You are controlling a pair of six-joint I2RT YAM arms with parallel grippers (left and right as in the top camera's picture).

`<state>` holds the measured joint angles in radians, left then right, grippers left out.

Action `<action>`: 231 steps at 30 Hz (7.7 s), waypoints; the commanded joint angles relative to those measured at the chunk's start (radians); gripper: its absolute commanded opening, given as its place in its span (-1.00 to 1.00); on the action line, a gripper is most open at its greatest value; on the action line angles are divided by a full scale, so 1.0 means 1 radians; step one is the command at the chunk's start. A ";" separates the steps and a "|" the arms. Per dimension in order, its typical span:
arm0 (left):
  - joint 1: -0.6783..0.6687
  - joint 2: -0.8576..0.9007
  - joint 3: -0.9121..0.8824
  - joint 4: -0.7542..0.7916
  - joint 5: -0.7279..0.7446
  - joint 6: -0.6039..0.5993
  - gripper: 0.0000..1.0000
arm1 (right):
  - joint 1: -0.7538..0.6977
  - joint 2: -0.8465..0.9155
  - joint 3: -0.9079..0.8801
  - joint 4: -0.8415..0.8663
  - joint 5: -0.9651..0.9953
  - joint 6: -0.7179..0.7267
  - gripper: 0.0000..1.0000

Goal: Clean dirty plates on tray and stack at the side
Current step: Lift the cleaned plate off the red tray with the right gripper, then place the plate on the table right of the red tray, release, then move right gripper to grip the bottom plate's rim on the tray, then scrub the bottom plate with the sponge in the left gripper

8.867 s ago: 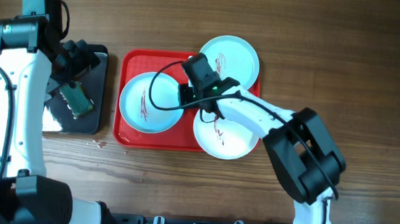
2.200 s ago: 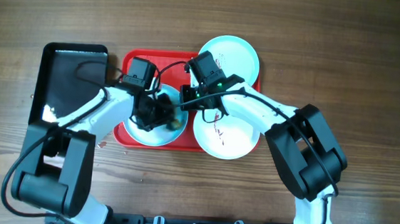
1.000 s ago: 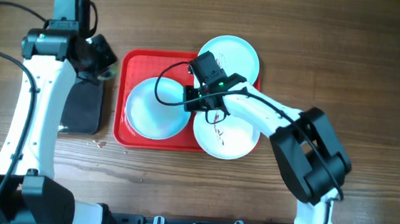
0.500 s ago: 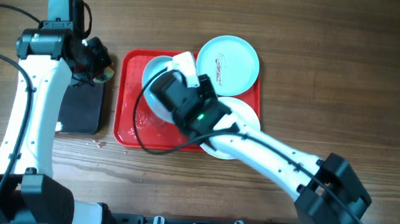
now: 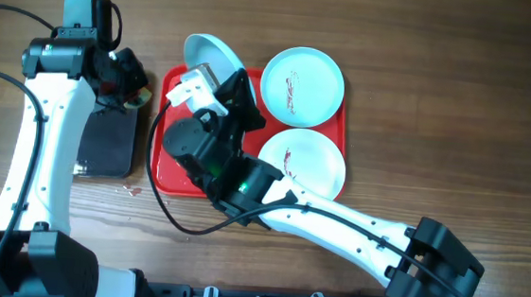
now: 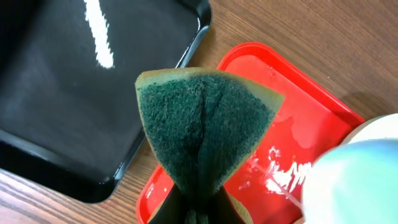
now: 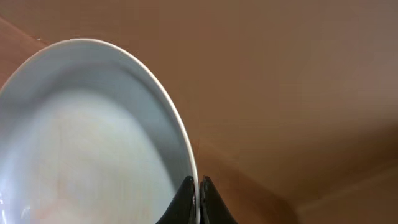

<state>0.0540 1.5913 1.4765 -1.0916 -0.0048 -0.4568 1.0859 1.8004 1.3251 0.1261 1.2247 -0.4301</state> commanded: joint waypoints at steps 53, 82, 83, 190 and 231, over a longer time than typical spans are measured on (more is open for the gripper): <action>-0.019 0.008 -0.005 -0.013 0.053 0.004 -0.92 | -0.750 -0.301 0.008 -0.929 -1.092 0.981 -0.91; -0.019 0.009 -0.005 -0.013 0.053 0.001 -0.92 | -1.235 -0.145 -0.311 -0.874 -1.094 0.931 0.11; -0.019 0.009 -0.005 -0.013 0.053 0.001 -0.92 | -1.235 -0.149 -0.278 -0.912 -1.126 0.898 0.15; -0.435 0.191 -0.543 0.618 0.292 0.029 -0.92 | -0.439 0.147 -0.220 -0.400 -1.443 1.151 -0.91; -0.285 0.381 -0.333 0.397 0.066 0.145 -0.92 | -0.439 0.147 -0.220 -0.395 -1.459 1.137 -0.91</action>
<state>-0.1818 1.8740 1.1481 -0.7227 0.0826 -0.3370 0.6460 1.9282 1.0897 -0.2684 -0.2325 0.7139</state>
